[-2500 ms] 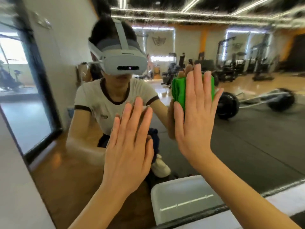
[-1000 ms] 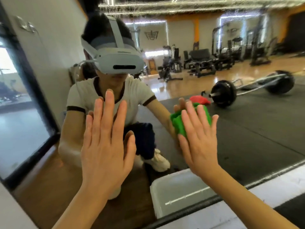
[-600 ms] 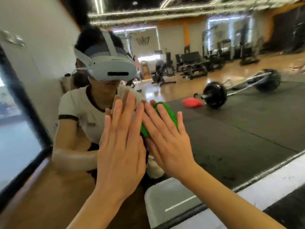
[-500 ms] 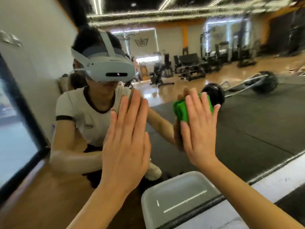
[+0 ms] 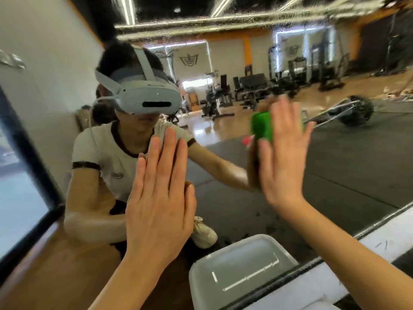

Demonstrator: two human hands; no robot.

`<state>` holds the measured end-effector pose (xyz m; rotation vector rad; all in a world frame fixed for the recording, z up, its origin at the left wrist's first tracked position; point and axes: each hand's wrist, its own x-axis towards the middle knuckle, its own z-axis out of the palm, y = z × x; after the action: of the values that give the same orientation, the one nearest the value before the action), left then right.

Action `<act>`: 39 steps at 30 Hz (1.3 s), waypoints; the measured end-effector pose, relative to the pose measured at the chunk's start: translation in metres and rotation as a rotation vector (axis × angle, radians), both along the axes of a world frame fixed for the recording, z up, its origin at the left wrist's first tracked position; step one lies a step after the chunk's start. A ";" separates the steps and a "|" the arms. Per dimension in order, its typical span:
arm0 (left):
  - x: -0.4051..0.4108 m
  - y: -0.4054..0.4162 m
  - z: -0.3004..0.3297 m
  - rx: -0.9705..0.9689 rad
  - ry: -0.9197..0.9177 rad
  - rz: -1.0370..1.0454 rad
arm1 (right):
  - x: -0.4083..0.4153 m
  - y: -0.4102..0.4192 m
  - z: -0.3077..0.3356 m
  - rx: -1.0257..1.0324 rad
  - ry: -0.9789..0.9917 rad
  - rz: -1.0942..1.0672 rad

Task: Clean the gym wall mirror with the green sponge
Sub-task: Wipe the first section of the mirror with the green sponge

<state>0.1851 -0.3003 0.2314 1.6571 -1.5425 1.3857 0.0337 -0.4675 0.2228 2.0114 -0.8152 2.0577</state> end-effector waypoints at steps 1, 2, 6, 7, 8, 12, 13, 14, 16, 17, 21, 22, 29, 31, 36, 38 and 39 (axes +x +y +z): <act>0.000 0.000 0.000 -0.002 -0.002 -0.001 | -0.007 -0.011 -0.002 0.108 -0.151 -0.020; 0.000 0.000 0.001 -0.003 -0.003 -0.002 | -0.008 -0.016 -0.002 0.214 -0.304 -0.034; 0.000 0.000 -0.001 0.003 0.002 -0.012 | 0.034 0.028 0.000 0.350 -0.466 0.034; 0.000 0.000 -0.001 0.004 0.004 -0.019 | 0.051 0.050 -0.007 0.267 -0.333 0.056; 0.001 0.000 0.000 0.005 0.006 -0.025 | 0.063 0.068 -0.017 0.153 -0.164 0.078; 0.001 0.002 0.001 0.012 -0.005 -0.031 | 0.039 0.051 -0.042 -0.199 0.288 0.039; 0.001 0.002 0.001 0.012 -0.009 -0.025 | 0.025 0.036 -0.045 -0.177 0.286 0.019; 0.001 0.002 0.001 0.011 -0.010 -0.019 | 0.013 0.022 -0.049 -0.101 0.224 0.010; 0.001 0.002 0.001 0.005 -0.006 -0.010 | -0.004 0.002 -0.052 0.129 -0.056 -0.004; 0.001 0.002 0.001 0.004 -0.002 -0.009 | -0.002 0.002 -0.050 0.248 -0.218 -0.020; -0.001 0.003 0.000 0.014 0.011 -0.017 | 0.047 0.051 -0.041 0.286 -0.248 0.028; -0.001 0.003 0.001 0.021 0.018 -0.020 | 0.059 0.066 -0.050 0.148 -0.085 0.059; -0.004 0.003 0.001 0.039 0.061 -0.042 | -0.007 0.000 -0.082 -0.124 0.276 0.010; -0.009 0.001 0.000 0.051 0.070 -0.066 | -0.023 -0.016 -0.084 0.139 0.007 -0.010; -0.051 -0.037 -0.002 0.121 -0.054 -0.176 | 0.019 0.019 -0.034 0.380 -0.412 0.093; -0.063 -0.053 0.003 0.116 -0.059 -0.195 | 0.025 0.027 -0.029 0.133 -0.124 0.101; -0.064 -0.058 0.006 0.121 -0.049 -0.197 | 0.015 0.021 -0.030 0.006 0.035 0.082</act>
<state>0.1210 -0.3586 0.2370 1.5019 -1.7964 1.2604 0.0490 -0.4466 0.1931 2.1120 -0.7453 2.0589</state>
